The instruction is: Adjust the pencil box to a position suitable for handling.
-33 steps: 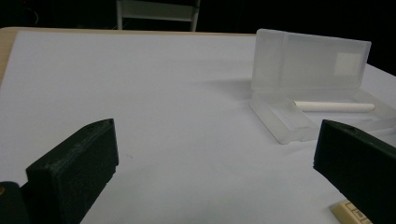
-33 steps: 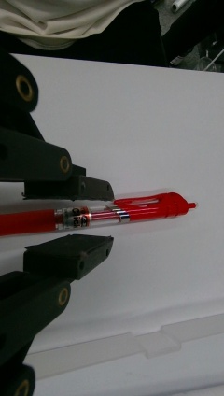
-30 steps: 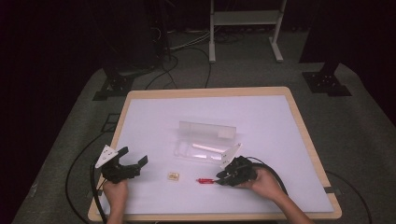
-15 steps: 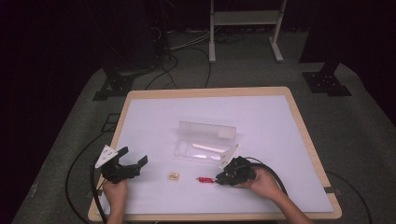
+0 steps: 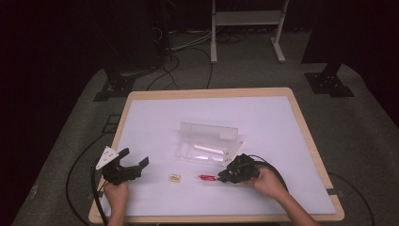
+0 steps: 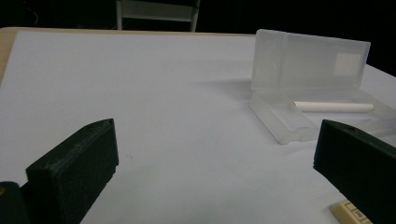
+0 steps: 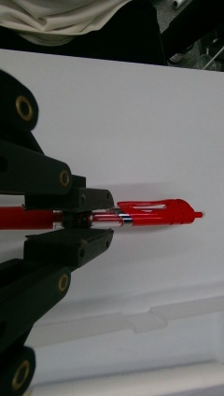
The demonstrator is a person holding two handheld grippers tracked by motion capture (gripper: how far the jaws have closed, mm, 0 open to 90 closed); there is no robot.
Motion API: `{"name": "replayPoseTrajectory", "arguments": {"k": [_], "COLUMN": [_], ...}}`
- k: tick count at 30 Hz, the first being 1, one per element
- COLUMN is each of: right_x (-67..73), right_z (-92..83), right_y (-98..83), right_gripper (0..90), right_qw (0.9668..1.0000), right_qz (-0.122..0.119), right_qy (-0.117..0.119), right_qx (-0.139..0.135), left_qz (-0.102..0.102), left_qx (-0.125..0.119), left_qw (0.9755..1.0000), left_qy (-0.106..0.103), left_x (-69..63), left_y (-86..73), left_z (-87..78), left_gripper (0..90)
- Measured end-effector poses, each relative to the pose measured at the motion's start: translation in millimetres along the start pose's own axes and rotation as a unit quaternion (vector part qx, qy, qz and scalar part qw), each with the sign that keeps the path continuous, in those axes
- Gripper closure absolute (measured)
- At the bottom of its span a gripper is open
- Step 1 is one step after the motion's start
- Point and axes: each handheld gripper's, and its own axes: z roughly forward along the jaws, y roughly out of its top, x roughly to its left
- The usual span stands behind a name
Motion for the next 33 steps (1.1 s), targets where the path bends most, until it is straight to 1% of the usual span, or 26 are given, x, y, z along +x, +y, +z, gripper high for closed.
{"name": "replayPoseTrajectory", "arguments": {"k": [7,13,17,24,31,33], "right_x": [-5.3,-12.3,-16.8,-22.9,-31.2,-34.0], "right_z": [-8.2,-12.9,-14.6,-13.8,-9.8,-8.4], "right_y": [13.3,24.1,29.5,36.0,39.9,41.1], "right_gripper": [78.9,78.9,78.9,78.9,79.0,79.0], "right_qw": [0.9999,0.9998,0.9997,0.9995,0.9993,0.9991], "right_qz": [-0.005,-0.007,-0.001,0.005,0.015,0.016], "right_qy": [-0.014,-0.02,-0.022,-0.032,-0.033,-0.038], "right_qx": [-0.002,-0.004,-0.005,-0.006,-0.003,-0.003], "left_qz": [-0.001,-0.002,0.0,0.0,0.0,0.0], "left_qx": [-0.001,-0.001,-0.001,-0.001,-0.002,-0.002], "left_qw": [1.0,1.0,1.0,1.0,1.0,1.0], "left_qy": [0.0,-0.001,-0.001,-0.001,-0.002,-0.002], "left_x": [-0.1,0.1,0.3,0.3,0.6,0.6], "left_y": [0.0,-0.1,-0.1,-0.2,-0.3,-0.3], "left_z": [0.0,0.0,-0.1,0.0,-0.1,0.0], "left_gripper": [0.0,0.0,0.0,0.0,0.0,0.0]}}
